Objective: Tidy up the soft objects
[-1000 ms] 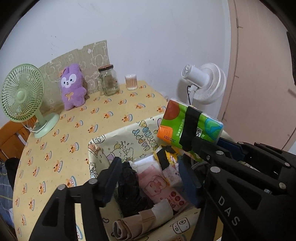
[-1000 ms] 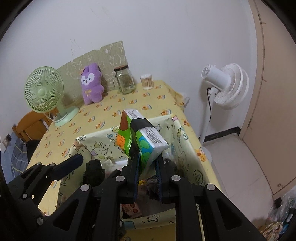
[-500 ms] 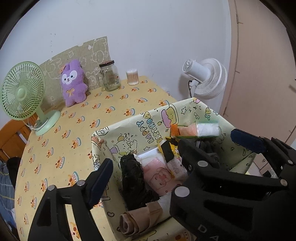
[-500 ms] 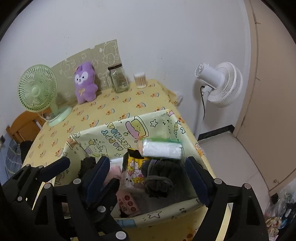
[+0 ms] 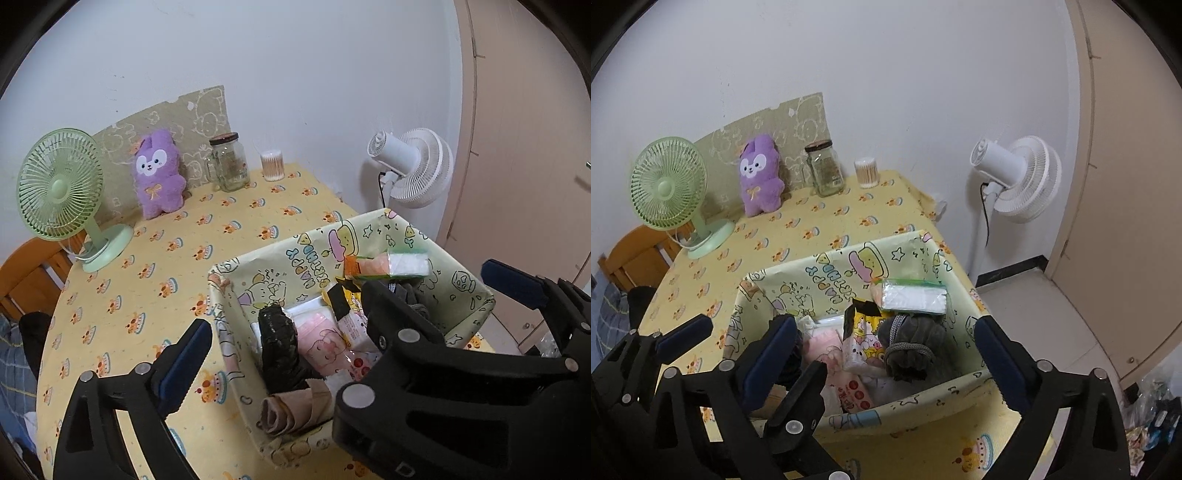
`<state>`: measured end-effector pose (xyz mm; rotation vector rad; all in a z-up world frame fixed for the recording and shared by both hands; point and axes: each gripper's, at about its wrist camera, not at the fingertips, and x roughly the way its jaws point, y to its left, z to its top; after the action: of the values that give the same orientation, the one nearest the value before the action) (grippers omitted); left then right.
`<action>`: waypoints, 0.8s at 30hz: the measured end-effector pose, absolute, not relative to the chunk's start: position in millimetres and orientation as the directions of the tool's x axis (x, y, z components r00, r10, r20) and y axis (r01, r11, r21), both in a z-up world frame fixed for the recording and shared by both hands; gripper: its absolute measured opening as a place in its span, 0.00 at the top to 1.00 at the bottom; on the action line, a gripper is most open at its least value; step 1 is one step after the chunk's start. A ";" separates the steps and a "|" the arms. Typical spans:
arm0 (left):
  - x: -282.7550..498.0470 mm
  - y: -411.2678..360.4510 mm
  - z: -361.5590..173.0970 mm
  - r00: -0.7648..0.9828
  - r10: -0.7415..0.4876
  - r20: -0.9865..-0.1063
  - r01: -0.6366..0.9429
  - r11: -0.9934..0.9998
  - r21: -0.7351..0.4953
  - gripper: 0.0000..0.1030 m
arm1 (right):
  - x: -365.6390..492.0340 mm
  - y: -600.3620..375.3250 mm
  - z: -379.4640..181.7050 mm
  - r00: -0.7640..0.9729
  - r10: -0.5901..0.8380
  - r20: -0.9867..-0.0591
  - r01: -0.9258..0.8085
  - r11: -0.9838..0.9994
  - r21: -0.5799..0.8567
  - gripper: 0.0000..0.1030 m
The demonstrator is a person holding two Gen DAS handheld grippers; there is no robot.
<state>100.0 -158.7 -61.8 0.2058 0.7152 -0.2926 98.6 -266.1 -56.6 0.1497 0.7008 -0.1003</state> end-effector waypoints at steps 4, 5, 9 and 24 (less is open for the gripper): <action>91.5 -151.8 -53.5 0.733 -0.190 -0.653 0.319 0.944 0.083 0.03 | 91.5 -260.6 -48.5 0.770 -0.045 -0.636 0.145 0.984 0.105 0.03; 89.5 -150.1 -51.6 0.737 -0.190 -0.648 0.316 0.945 0.082 0.02 | 89.8 -259.3 -46.5 0.774 -0.048 -0.632 0.145 0.984 0.103 0.03; 79.1 -140.9 -42.8 0.757 -0.189 -0.626 0.302 0.950 0.079 0.00 | 79.9 -249.7 -36.4 0.790 -0.050 -0.611 0.136 0.986 0.094 0.02; 44.7 -96.7 -13.7 0.818 -0.165 -0.551 0.238 0.969 0.064 0.00 | 46.6 -206.5 -3.2 0.843 -0.025 -0.537 0.078 0.994 0.077 0.01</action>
<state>44.7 -96.7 -13.7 0.1326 0.5747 -0.2155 46.6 -206.5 -3.2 0.0975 0.5646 -0.0545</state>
